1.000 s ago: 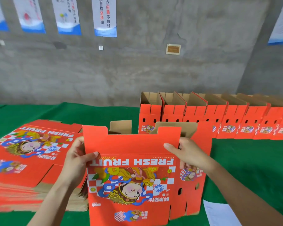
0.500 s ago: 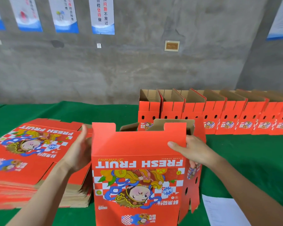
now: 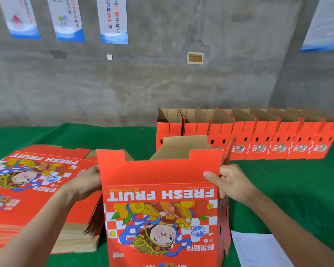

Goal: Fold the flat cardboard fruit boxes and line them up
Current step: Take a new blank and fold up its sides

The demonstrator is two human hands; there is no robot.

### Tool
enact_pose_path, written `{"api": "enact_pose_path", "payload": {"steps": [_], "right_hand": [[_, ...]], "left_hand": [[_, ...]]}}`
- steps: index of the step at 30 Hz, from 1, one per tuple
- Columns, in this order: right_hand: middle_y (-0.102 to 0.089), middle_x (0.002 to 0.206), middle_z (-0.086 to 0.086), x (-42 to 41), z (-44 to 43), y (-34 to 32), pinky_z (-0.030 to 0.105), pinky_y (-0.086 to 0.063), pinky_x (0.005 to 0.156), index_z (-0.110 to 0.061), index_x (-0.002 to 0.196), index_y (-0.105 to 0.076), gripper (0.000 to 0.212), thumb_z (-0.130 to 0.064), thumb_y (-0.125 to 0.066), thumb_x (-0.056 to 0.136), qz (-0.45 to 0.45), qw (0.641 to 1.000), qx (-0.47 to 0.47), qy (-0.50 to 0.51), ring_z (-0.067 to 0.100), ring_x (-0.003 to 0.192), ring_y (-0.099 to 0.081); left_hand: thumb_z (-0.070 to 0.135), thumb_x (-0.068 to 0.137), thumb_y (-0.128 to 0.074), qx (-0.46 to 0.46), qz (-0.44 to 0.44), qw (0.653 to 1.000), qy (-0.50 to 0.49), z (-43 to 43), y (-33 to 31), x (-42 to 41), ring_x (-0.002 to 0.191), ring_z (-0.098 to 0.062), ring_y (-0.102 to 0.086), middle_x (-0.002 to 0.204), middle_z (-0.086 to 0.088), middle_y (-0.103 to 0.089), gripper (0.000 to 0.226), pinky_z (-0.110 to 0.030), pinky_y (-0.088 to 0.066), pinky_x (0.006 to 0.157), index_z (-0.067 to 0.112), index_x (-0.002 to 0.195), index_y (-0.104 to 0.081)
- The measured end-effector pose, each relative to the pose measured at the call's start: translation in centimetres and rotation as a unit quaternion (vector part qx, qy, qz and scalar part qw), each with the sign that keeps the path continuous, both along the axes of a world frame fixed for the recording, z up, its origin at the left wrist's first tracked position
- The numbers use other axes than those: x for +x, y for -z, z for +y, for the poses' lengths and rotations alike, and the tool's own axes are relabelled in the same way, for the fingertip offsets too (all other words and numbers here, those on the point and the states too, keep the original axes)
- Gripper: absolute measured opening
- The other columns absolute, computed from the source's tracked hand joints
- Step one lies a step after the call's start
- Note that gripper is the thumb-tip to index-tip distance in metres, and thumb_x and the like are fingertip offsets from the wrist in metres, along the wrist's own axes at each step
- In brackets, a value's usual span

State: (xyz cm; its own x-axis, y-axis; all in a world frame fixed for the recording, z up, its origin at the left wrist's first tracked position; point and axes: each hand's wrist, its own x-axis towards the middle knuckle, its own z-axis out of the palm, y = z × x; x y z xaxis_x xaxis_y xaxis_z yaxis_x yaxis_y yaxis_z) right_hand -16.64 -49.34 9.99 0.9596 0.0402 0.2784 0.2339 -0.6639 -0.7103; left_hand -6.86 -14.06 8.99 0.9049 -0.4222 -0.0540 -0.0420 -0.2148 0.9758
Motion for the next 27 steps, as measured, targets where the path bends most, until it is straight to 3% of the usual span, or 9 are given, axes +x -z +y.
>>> {"api": "enact_pose_path", "payload": {"steps": [3,5,6,10,12,15,19,23,27], "right_hand": [[-0.056,0.045,0.001,-0.3,0.3,-0.4,0.023,-0.042,0.041,0.008,0.07,-0.06,0.072,-0.064,-0.052,0.07,-0.048,0.999,0.022,0.001,0.009,0.038,-0.05],[-0.047,0.043,0.001,-0.2,0.3,-0.5,0.029,-0.037,0.045,0.011,0.066,-0.054,0.074,-0.063,-0.053,0.071,-0.081,0.996,0.038,0.017,0.014,0.039,-0.043],[-0.043,0.044,0.003,-0.2,0.3,-0.6,0.031,-0.034,0.046,0.011,0.062,-0.049,0.074,-0.062,-0.054,0.071,-0.092,0.994,0.048,0.027,0.016,0.041,-0.039],[-0.029,0.041,-0.008,-0.1,1.2,-0.7,0.027,-0.024,0.046,-0.019,0.042,-0.027,0.056,-0.06,-0.047,0.076,-0.137,0.984,0.071,0.084,0.009,0.04,-0.027],[-0.034,0.039,-0.007,0.0,1.7,-0.3,0.028,-0.029,0.047,-0.021,0.04,-0.029,0.055,-0.055,-0.045,0.08,-0.151,0.979,0.076,0.115,0.011,0.039,-0.034],[-0.064,0.065,0.008,0.7,2.0,0.9,0.044,-0.049,0.066,-0.01,0.06,-0.066,0.047,-0.045,-0.05,0.087,-0.122,0.978,0.107,0.13,0.028,0.065,-0.061],[-0.069,0.093,0.008,1.7,1.5,3.0,0.046,-0.052,0.08,-0.012,0.077,-0.076,0.02,-0.025,-0.065,0.088,-0.079,0.966,0.179,0.171,0.026,0.085,-0.066],[-0.064,0.098,-0.002,2.4,0.6,3.6,0.041,-0.047,0.088,-0.014,0.063,-0.069,0.021,-0.017,-0.071,0.084,-0.055,0.957,0.194,0.207,0.023,0.099,-0.06],[-0.051,0.103,-0.007,2.4,0.9,3.3,0.028,-0.039,0.093,-0.03,0.075,-0.062,0.019,-0.017,-0.075,0.08,-0.051,0.963,0.159,0.214,0.015,0.107,-0.052]], "left_hand": [[0.016,0.048,-0.072,0.0,-0.066,0.998,-0.001,0.0,-0.1,-0.5,0.058,-0.007,-0.057,0.059,0.003,-0.063,0.028,-0.019,-0.049,0.053,0.006,0.068,-0.055],[0.002,0.063,-0.071,-0.037,-0.097,0.994,-0.038,-0.6,-0.6,-0.7,0.054,-0.01,-0.056,0.054,0.004,-0.061,0.015,-0.02,-0.049,0.049,0.011,0.057,-0.06],[-0.009,0.074,-0.065,-0.053,-0.104,0.99,-0.077,-1.0,-0.6,-0.4,0.051,-0.012,-0.059,0.053,0.001,-0.063,0.028,-0.021,-0.05,0.046,0.011,0.054,-0.065],[-0.023,0.081,-0.044,-0.13,-0.107,0.957,-0.237,-2.2,0.2,0.1,0.034,-0.009,-0.054,0.044,-0.002,-0.061,0.051,-0.014,-0.04,0.033,0.007,0.046,-0.066],[-0.022,0.081,-0.043,-0.15,-0.117,0.934,-0.302,-2.8,1.0,0.2,0.037,-0.005,-0.055,0.047,0.004,-0.063,0.043,-0.014,-0.041,0.035,0.008,0.064,-0.069],[-0.015,0.085,-0.046,-0.185,-0.085,0.908,-0.367,-3.5,2.7,0.3,0.056,-0.005,-0.065,0.07,0.004,-0.071,0.038,-0.018,-0.051,0.049,0.01,0.104,-0.067],[-0.003,0.091,-0.053,-0.163,-0.07,0.902,-0.393,-4.3,4.2,0.3,0.113,-0.025,-0.06,0.123,-0.009,-0.063,0.041,-0.047,-0.045,0.101,0.006,0.131,-0.054],[0.009,0.094,-0.055,-0.118,-0.097,0.902,-0.404,-5.2,4.1,-0.1,0.118,-0.022,-0.056,0.131,-0.006,-0.058,0.042,-0.045,-0.041,0.106,0.009,0.136,-0.05],[0.031,0.087,-0.067,-0.071,-0.12,0.917,-0.375,-5.0,3.9,-1.0,0.122,-0.015,-0.051,0.137,-0.004,-0.053,0.062,-0.039,-0.038,0.109,0.009,0.14,-0.044]]}}
